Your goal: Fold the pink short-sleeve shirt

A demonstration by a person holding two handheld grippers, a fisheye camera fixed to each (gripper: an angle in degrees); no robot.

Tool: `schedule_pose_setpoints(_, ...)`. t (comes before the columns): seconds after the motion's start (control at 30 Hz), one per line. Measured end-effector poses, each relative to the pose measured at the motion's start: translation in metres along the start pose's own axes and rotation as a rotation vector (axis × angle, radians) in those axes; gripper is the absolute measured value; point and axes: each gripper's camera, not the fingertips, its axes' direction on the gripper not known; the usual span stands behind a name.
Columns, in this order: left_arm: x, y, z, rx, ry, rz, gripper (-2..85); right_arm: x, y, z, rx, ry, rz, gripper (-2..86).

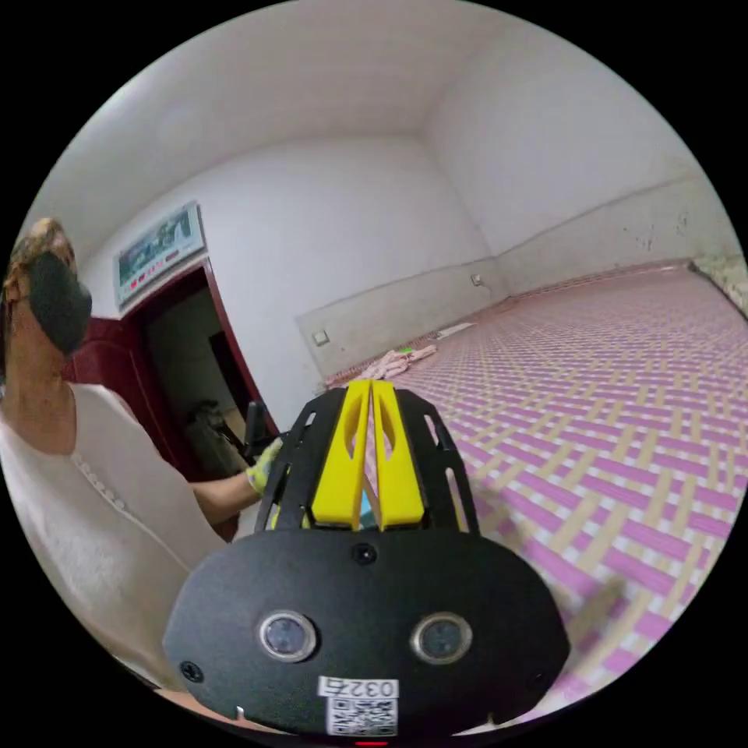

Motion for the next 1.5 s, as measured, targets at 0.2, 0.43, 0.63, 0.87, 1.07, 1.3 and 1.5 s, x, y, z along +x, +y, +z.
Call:
schedule_pose_setpoints(0.2,-0.130,-0.097,0.010,-0.008,-0.053,-0.138,1.4,0.051,-0.015,0.013,0.062,-0.011,0.114,-1.0)
schedule_pose_setpoints(0.43,-0.258,-0.226,0.081,-0.209,-0.492,-0.231,6.4,0.075,-0.032,-0.004,0.078,-0.004,0.130,-1.0)
schedule_pose_setpoints(0.63,-0.326,-0.270,0.171,-0.459,-0.686,-0.172,8.2,0.087,-0.049,-0.015,0.057,0.004,0.108,-1.0)
schedule_pose_setpoints(0.87,-0.352,-0.302,0.196,-0.393,-0.573,-0.256,0.1,0.104,-0.069,-0.025,0.047,0.013,0.111,-1.0)
schedule_pose_setpoints(1.07,-0.263,-0.304,0.233,-0.271,0.020,-0.084,-0.9,0.116,-0.085,-0.029,0.043,0.014,0.101,-1.0)
schedule_pose_setpoints(1.3,-0.094,-0.235,0.340,-0.594,0.576,0.119,-0.9,0.130,-0.101,-0.033,0.072,0.036,0.117,-1.0)
schedule_pose_setpoints(1.5,-0.026,-0.182,0.290,-0.755,0.746,0.565,-0.6,0.137,-0.113,-0.038,0.138,0.039,0.100,-1.0)
